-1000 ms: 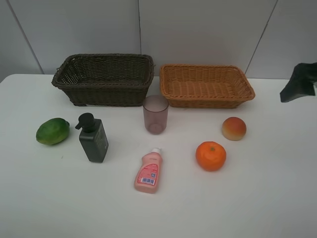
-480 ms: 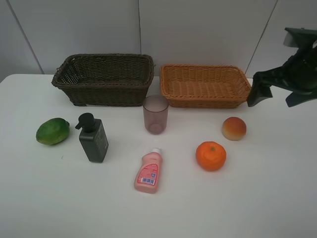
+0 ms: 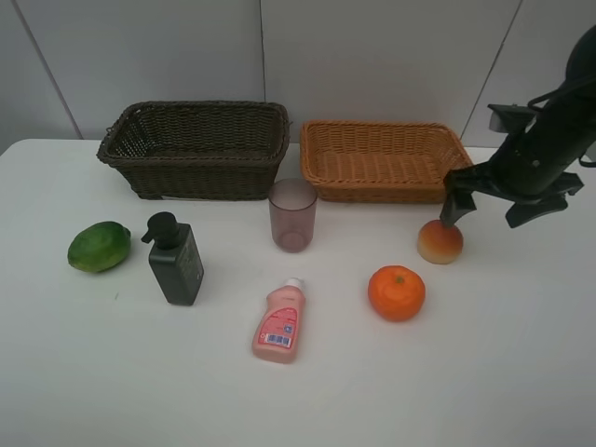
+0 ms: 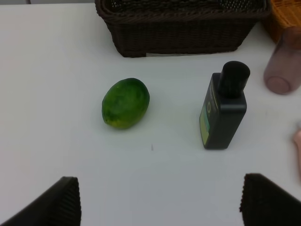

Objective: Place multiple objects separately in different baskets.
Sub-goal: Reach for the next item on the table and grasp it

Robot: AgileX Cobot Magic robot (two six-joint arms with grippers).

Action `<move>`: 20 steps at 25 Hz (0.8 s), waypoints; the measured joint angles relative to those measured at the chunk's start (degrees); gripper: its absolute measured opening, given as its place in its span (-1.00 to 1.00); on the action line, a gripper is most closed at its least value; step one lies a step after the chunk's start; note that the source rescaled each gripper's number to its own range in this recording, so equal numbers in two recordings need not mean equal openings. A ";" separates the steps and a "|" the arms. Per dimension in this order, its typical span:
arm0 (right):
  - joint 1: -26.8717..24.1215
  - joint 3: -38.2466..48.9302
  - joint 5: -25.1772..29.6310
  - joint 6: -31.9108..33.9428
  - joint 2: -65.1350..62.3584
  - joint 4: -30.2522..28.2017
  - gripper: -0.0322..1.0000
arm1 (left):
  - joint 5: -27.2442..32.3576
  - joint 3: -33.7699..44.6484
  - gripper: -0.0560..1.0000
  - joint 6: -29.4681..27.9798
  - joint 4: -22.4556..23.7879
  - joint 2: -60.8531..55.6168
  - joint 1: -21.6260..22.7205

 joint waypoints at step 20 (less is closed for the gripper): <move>3.36 -5.84 -2.49 -1.40 12.26 -0.07 1.00 | 0.00 0.00 0.80 0.00 0.00 0.00 0.00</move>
